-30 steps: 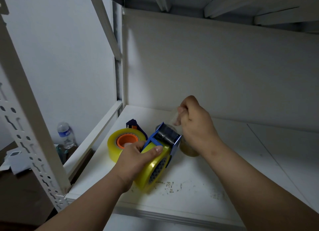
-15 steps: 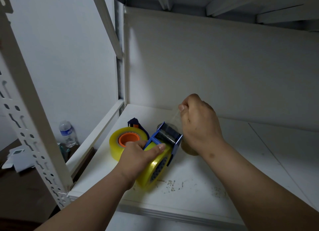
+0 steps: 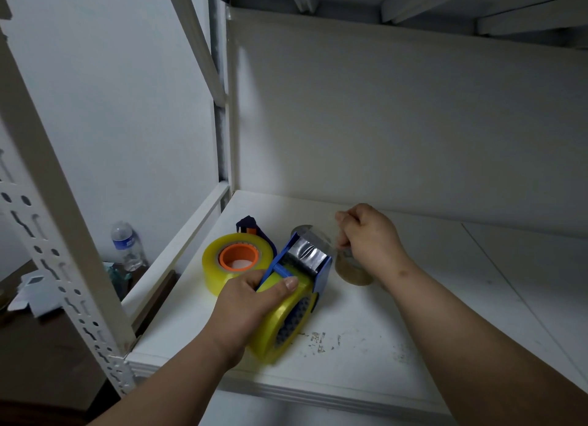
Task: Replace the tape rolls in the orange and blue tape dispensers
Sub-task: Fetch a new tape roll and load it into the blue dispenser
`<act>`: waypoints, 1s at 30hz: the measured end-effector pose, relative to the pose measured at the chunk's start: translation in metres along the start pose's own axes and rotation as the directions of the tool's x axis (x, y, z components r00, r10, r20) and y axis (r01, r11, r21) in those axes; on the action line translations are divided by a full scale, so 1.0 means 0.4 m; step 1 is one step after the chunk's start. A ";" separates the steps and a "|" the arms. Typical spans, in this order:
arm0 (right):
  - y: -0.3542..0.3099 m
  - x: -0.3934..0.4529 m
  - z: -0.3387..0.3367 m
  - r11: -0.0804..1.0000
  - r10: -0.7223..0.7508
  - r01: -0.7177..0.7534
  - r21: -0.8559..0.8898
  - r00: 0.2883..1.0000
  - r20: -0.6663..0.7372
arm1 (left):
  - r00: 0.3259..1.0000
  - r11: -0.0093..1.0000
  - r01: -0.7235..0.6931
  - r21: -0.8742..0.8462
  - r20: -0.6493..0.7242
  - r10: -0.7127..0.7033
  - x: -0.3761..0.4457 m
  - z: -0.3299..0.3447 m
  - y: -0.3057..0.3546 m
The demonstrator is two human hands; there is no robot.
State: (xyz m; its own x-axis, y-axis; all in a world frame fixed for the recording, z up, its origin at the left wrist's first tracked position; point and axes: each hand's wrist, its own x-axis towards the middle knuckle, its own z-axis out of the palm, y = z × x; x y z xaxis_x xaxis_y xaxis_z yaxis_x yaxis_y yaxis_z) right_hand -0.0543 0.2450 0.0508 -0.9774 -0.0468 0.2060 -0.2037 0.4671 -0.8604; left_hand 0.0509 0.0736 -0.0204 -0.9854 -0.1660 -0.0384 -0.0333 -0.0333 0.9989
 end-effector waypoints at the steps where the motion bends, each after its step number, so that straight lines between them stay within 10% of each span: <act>1: 0.005 -0.003 0.005 0.999 0.031 -0.031 0.020 0.999 0.028 | 1.000 1.000 -0.003 -0.010 0.003 0.003 -0.003 -0.001 0.000; 22: 0.049 -0.067 0.091 0.819 0.365 -0.514 0.253 0.808 0.463 | 1.000 0.981 -0.005 -0.193 0.012 0.007 0.001 -0.035 -0.019; 30: 0.040 -0.062 0.075 0.978 0.081 -0.037 -0.207 0.974 0.212 | 0.998 0.992 0.027 -0.119 0.061 -0.020 0.005 -0.046 -0.024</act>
State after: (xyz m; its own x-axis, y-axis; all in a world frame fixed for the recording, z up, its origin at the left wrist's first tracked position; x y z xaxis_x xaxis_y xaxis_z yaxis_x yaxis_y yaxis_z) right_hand -0.0352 0.2270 0.0180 -0.9804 -0.1944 0.0320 -0.1517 0.6411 -0.7523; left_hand 0.0522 0.0554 -0.0304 -0.9928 -0.1051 -0.0567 -0.0400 -0.1551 0.9871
